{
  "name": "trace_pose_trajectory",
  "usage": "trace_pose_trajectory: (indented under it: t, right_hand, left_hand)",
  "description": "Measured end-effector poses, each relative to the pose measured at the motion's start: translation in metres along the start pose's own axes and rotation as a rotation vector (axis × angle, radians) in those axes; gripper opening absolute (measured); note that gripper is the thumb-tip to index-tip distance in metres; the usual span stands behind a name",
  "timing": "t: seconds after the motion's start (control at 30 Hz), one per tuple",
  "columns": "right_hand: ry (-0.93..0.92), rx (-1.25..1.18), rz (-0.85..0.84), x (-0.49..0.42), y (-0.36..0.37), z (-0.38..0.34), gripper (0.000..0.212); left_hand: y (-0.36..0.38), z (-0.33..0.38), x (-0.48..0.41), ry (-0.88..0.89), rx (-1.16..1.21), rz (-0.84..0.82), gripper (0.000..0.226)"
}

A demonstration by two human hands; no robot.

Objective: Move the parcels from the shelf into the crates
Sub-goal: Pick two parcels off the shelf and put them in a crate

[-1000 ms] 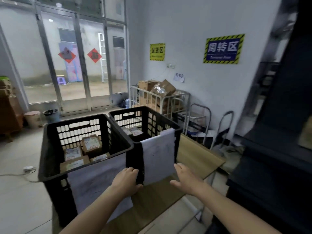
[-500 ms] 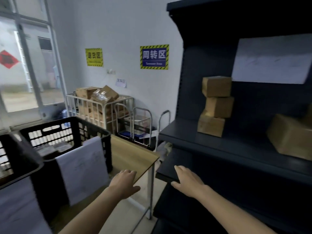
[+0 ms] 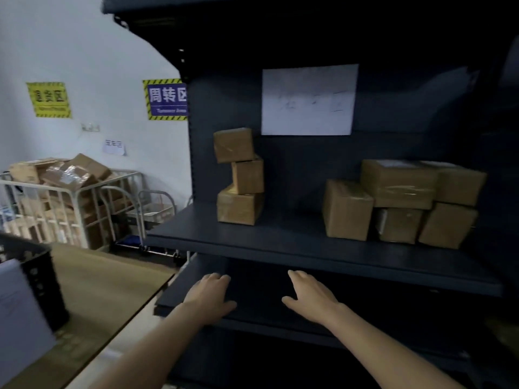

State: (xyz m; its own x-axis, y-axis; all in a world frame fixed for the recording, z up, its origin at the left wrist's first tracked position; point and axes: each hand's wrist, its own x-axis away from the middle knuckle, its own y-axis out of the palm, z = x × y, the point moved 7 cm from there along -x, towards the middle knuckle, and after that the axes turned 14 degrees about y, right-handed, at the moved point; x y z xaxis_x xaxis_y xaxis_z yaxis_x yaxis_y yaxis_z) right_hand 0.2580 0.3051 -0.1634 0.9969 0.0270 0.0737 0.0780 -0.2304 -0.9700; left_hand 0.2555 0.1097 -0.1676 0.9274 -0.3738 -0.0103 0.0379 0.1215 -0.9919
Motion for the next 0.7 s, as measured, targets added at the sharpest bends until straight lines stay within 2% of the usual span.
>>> trace_pose_trajectory:
  t: [0.37,0.7]
  right_hand:
    - [0.190,-0.063,0.118,0.008,-0.067,0.120,0.069]
    - [0.317,-0.095,0.198,-0.005,-0.098,0.171,0.070]
  left_hand:
    - [-0.029,0.104,-0.084,0.187,0.047,0.052,0.061]
    - [-0.037,0.149,-0.148,0.316,0.111,0.064,0.063]
